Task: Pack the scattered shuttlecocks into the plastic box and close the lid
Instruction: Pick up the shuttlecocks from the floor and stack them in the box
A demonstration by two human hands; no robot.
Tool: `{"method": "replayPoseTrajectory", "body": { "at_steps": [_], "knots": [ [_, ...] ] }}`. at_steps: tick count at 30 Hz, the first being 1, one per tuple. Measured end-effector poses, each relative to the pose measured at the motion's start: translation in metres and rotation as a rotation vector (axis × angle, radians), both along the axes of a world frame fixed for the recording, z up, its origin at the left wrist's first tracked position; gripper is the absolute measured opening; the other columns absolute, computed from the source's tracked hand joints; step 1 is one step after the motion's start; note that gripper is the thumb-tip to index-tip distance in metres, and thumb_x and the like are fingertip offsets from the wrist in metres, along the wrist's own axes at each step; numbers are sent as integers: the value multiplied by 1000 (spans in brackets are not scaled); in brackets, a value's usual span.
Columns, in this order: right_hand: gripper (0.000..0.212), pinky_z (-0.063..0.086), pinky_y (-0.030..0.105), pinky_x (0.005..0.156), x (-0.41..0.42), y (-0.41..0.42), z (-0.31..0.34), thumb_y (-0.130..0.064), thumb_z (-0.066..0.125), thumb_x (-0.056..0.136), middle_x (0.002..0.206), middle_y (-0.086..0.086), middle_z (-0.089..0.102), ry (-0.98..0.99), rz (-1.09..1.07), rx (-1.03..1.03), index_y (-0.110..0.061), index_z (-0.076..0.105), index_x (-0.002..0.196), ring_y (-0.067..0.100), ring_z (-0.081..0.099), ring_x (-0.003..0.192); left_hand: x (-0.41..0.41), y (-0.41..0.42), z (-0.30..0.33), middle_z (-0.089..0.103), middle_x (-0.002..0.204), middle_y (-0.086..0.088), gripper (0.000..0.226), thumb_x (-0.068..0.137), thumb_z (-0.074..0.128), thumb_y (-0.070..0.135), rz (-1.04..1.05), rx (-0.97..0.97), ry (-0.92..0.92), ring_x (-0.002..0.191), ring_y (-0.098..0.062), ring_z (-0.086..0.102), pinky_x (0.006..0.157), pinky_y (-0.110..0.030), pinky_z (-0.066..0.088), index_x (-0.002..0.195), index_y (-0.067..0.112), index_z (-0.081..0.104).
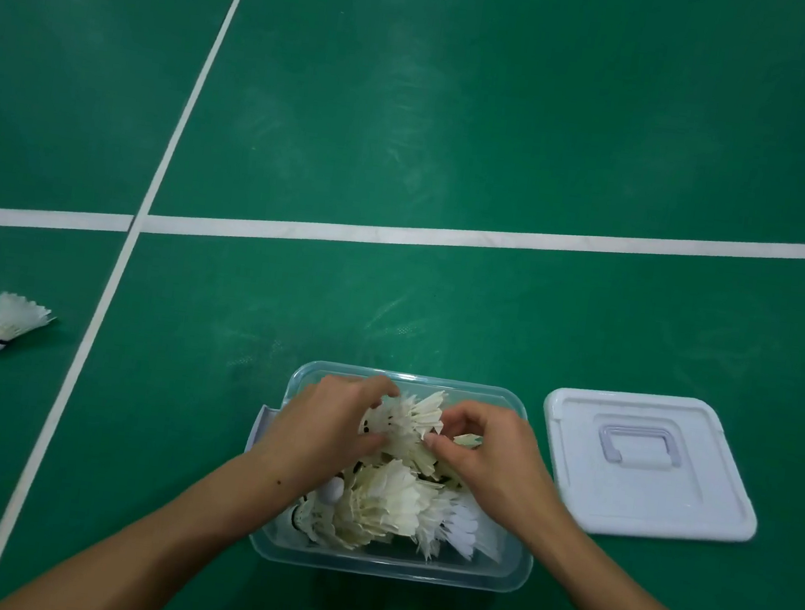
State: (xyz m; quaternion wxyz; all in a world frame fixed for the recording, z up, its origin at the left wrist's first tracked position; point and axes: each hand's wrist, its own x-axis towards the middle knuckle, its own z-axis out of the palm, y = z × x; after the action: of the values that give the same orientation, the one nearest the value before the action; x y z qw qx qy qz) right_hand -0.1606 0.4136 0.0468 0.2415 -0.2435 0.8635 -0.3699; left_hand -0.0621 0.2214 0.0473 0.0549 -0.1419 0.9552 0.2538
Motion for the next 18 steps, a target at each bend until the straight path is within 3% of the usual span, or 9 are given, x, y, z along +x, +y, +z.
{"method": "replayPoseTrajectory", "body": {
  "at_steps": [4, 8, 11, 15, 18],
  "knots": [
    [32, 63, 25, 80, -1, 8, 7, -28, 87, 84, 100, -19, 73, -40, -3, -60, -30, 73, 112, -5, 69, 93, 14, -15, 16, 67, 133, 13, 71, 81, 85, 49, 10, 80, 38, 118, -7, 62, 102, -35, 54, 143, 37, 52],
    [45, 64, 33, 79, -5, 14, 13, -30, 90, 80, 108, -19, 74, -100, 12, -110, -36, 68, 119, 3, 72, 94, 18, -29, 37, 66, 129, 19, 77, 72, 81, 61, -30, 110, 130, 115, 0, 60, 105, -31, 52, 141, 39, 54],
    [49, 62, 31, 85, -7, 16, 20, -37, 89, 80, 115, -23, 72, -30, 42, -95, -39, 65, 123, 0, 67, 106, 13, -32, 53, 64, 123, 26, 85, 67, 80, 66, -108, 205, 233, 107, 14, 59, 98, -23, 53, 142, 41, 51],
    [47, 57, 28, 91, -6, 13, 43, -41, 84, 83, 125, -24, 66, 84, 117, -139, -42, 65, 125, 0, 60, 118, -3, -18, 67, 57, 120, 22, 103, 62, 90, 56, -254, 347, 331, 94, 17, 60, 81, -6, 47, 150, 36, 41],
    [41, 57, 29, 91, -3, 8, 53, -29, 83, 88, 124, -23, 69, 27, 208, -217, -35, 68, 126, 4, 62, 121, -16, -5, 70, 56, 113, 13, 114, 57, 98, 45, -320, 354, 415, 94, 14, 57, 81, -5, 41, 153, 25, 41]
  ]
}}
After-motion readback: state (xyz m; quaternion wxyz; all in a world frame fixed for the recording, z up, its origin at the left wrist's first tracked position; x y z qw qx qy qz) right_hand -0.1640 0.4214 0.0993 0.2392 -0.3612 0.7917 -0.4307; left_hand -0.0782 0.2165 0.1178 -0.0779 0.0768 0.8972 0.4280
